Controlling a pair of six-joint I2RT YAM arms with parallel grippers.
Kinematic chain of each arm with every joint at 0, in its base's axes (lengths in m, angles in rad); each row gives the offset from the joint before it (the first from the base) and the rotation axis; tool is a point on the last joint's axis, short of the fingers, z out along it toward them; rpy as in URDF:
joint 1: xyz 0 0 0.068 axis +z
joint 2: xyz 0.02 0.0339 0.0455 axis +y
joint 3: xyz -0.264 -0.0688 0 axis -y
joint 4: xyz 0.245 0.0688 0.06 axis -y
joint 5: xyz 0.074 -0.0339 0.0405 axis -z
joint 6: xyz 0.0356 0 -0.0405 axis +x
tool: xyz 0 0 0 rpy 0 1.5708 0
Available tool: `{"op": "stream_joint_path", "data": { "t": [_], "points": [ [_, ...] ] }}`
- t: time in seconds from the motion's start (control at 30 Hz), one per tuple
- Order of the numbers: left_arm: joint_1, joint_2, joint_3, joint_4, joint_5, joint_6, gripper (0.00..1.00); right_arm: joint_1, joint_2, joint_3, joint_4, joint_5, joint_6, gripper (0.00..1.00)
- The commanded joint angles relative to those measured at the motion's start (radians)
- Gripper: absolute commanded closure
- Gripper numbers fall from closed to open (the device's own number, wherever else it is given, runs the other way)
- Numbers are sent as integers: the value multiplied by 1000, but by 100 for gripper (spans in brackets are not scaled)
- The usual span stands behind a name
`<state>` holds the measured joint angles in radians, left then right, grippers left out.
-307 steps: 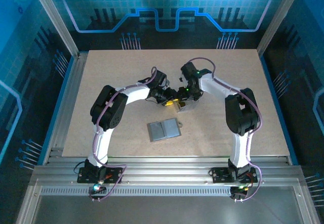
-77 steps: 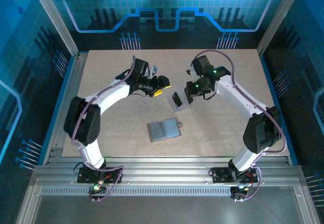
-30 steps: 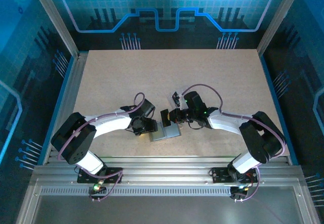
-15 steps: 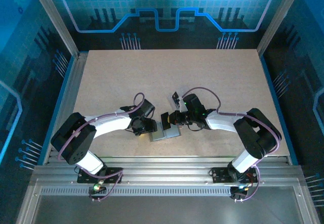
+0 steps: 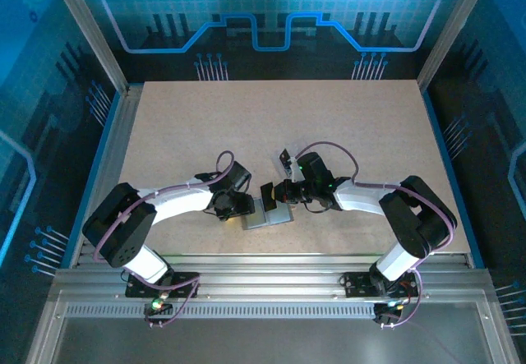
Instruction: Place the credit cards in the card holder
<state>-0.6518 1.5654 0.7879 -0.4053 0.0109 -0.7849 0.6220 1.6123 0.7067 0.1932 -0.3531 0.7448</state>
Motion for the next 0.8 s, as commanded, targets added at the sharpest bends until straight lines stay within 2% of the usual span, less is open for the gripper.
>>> {"op": "stream_joint_path", "data": {
  "t": [0.0, 0.3, 0.77],
  "points": [
    [-9, 59, -52, 83, 28, -11, 42, 13, -21, 10, -9, -26, 13, 100],
    [-9, 58, -64, 95, 32, -13, 43, 10, -81, 4, -34, -13, 3, 100],
    [-9, 54, -67, 95, 34, -11, 43, 13, 14, 10, 18, -49, 25, 100]
  ]
}}
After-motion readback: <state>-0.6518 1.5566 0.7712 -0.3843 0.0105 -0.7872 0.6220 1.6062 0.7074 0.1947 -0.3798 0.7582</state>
